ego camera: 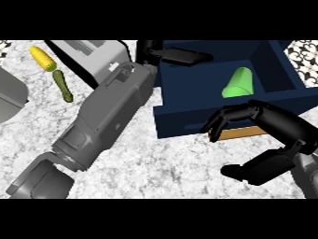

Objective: Pick up the cup, place it into the drawer and close the drawer

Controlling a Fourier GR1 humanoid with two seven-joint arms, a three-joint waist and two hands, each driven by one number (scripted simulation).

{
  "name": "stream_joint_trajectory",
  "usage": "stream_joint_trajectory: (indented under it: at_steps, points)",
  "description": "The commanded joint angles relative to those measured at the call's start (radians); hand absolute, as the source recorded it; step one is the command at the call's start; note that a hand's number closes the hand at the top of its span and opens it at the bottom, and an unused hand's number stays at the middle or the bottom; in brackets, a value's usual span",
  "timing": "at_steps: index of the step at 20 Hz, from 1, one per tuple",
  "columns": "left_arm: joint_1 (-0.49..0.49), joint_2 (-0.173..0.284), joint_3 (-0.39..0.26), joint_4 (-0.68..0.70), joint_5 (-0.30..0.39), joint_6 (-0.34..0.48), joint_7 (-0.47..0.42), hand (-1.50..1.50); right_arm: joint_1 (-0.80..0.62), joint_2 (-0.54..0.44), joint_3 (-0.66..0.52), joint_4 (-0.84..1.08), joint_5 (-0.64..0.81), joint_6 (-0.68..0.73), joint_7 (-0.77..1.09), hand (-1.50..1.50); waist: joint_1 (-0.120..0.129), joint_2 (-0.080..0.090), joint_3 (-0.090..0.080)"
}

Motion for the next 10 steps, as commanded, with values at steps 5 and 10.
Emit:
stream_joint_trajectory:
  at_steps: [5, 10]
  points:
    - [0.024, 0.0, 0.025, -0.004, 0.057, -0.028, -0.049, -1.5, 0.057, -0.01, 0.101, 0.085, 0.415, -0.13, -0.107, -1.5, 0.093, -0.009, 0.001]
    - [0.113, 0.025, 0.044, -0.019, 0.045, -0.1, -0.101, -1.5, 0.059, 0.052, 0.213, 0.319, 0.591, -0.233, -0.183, -1.5, 0.137, -0.013, 0.0]
